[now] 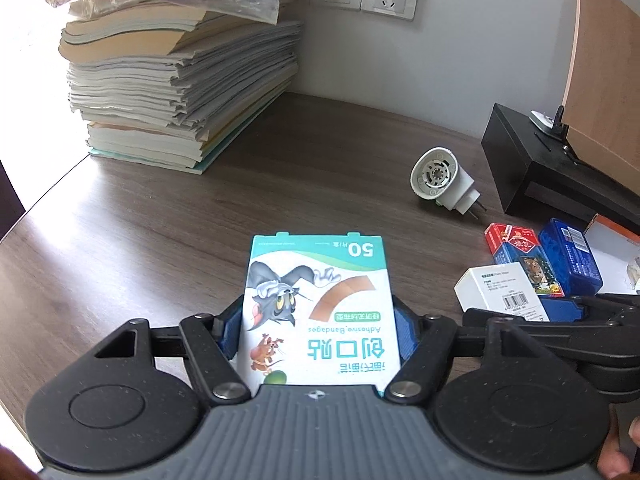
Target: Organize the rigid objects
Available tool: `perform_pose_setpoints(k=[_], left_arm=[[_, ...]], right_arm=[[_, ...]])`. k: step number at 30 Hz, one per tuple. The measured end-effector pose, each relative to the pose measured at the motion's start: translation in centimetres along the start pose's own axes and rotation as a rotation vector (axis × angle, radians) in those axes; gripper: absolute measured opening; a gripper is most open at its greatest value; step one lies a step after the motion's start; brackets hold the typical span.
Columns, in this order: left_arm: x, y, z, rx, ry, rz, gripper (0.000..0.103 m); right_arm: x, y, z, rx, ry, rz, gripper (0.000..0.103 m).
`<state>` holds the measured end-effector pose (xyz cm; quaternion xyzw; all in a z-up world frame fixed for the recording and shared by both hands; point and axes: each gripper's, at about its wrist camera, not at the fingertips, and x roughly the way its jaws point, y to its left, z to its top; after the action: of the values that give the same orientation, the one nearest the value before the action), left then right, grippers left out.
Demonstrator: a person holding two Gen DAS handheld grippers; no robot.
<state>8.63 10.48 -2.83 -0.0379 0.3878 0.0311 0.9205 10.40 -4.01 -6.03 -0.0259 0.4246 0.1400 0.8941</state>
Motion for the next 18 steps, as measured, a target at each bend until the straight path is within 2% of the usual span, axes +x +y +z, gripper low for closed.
perform_pose_setpoints(k=[4,8,18], left_arm=[[-1.2,-0.9,0.3,0.004,-0.025,-0.024,0.071],[-2.8,-3.1,0.3,0.037,-0.047,-0.082,0.071],[-6.1,-11.7,-0.4,0.133,-0.07,-0.253,0.071]], right_arm=[[-2.7,-0.8,0.2,0.015,-0.061,-0.007,0.071],[-6.0,-2.8,-0.1,0.061,-0.114,-0.043,0.071],[-14.6,-11.0,-3.6,0.202,-0.189,-0.207,0.071]])
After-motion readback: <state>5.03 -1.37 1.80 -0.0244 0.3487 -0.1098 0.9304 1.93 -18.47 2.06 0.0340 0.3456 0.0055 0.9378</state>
